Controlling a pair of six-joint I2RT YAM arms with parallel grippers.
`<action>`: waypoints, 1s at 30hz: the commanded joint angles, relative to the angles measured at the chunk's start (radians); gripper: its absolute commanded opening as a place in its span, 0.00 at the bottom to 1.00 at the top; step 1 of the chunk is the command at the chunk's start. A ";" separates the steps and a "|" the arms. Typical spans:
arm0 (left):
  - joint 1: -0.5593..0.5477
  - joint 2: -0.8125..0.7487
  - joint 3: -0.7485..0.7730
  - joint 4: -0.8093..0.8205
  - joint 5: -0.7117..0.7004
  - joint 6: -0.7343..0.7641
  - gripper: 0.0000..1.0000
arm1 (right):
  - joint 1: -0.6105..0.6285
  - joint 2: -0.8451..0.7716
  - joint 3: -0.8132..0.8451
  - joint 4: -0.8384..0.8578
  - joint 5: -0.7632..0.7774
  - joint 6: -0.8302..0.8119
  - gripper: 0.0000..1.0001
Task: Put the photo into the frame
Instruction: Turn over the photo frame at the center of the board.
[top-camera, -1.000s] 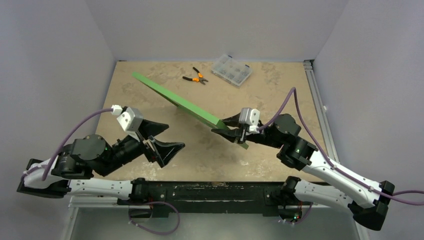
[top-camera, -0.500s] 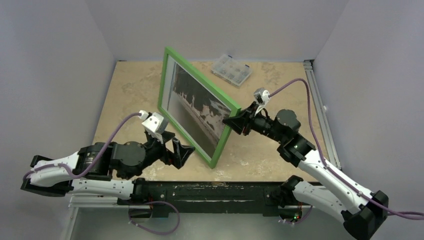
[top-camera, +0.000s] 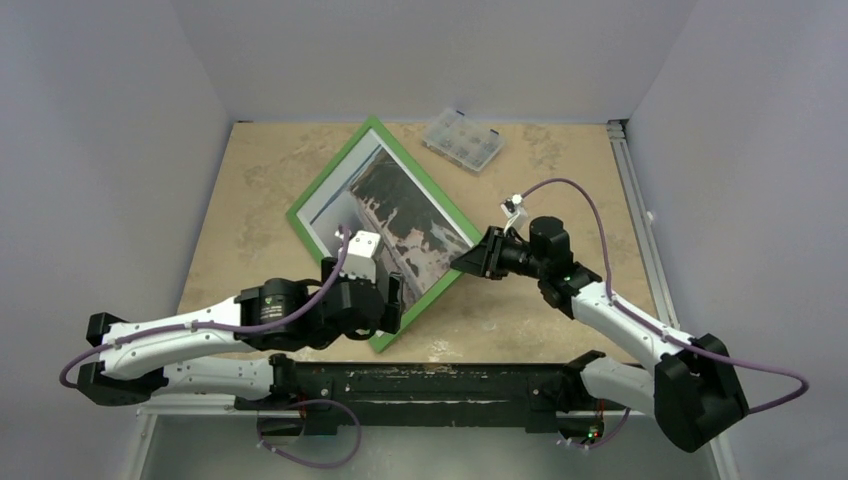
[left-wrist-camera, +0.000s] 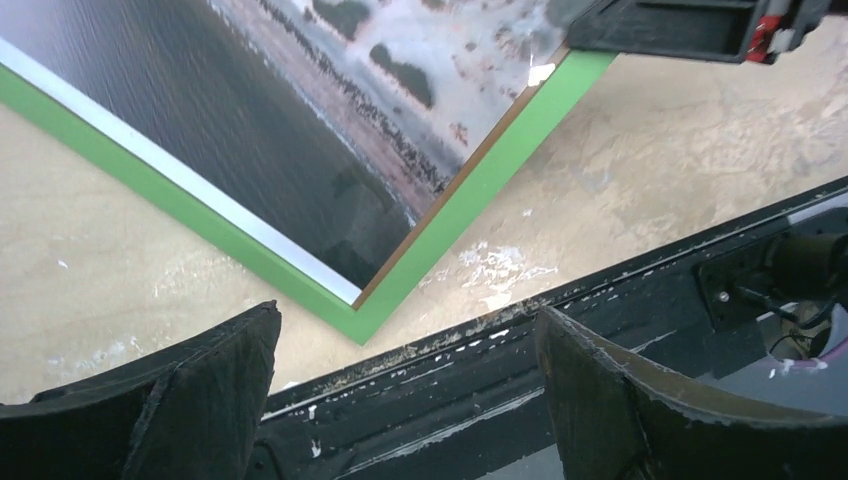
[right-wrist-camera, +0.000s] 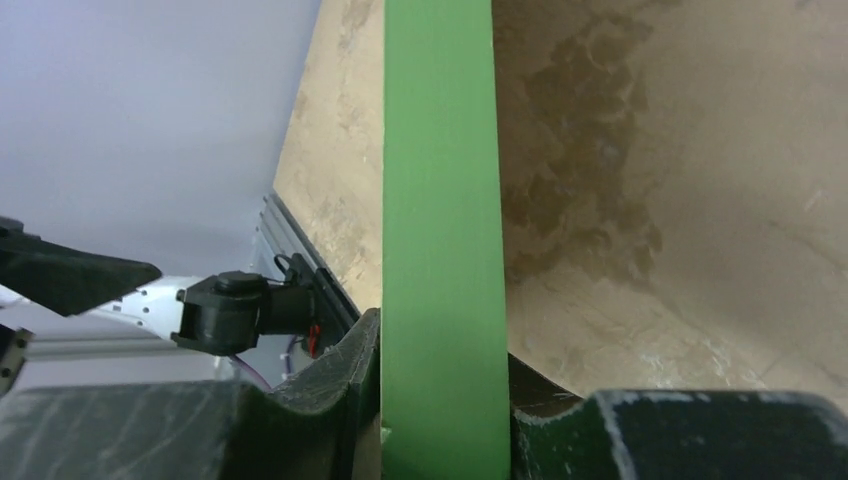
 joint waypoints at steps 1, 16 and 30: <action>0.049 0.020 -0.049 0.061 0.096 -0.050 0.95 | -0.036 0.042 -0.064 -0.079 0.029 -0.119 0.00; 0.428 0.117 -0.291 0.202 0.428 -0.040 1.00 | -0.066 0.097 -0.156 -0.204 0.326 -0.127 0.48; 0.723 0.036 -0.467 0.275 0.562 0.024 1.00 | -0.066 0.023 -0.101 -0.401 0.534 -0.088 0.77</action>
